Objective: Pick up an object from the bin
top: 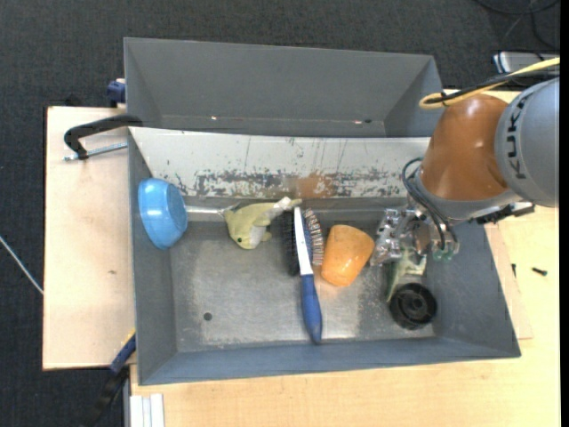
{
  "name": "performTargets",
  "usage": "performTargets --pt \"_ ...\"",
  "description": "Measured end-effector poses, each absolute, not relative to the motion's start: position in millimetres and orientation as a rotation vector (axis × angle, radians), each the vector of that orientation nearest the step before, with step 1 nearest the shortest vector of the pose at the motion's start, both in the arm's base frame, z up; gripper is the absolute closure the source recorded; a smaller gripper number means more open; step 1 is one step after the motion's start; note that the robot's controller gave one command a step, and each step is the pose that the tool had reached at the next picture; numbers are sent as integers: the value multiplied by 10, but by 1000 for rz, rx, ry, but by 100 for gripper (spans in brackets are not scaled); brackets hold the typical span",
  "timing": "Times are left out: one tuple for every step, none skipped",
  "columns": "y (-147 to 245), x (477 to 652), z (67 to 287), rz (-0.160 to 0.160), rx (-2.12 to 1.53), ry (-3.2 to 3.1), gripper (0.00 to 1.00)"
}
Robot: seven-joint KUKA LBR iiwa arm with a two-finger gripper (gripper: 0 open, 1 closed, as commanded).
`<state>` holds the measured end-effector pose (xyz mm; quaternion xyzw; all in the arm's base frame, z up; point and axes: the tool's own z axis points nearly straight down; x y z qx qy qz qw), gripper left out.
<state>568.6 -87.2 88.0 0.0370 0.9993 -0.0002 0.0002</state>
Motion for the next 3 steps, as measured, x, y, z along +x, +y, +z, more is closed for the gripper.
performTargets --pt "-870 5699 2276 -1 131 3123 100" --pt "-865 5682 2225 0 131 3133 0" --pt "-1005 5791 1229 -7 202 3125 0"
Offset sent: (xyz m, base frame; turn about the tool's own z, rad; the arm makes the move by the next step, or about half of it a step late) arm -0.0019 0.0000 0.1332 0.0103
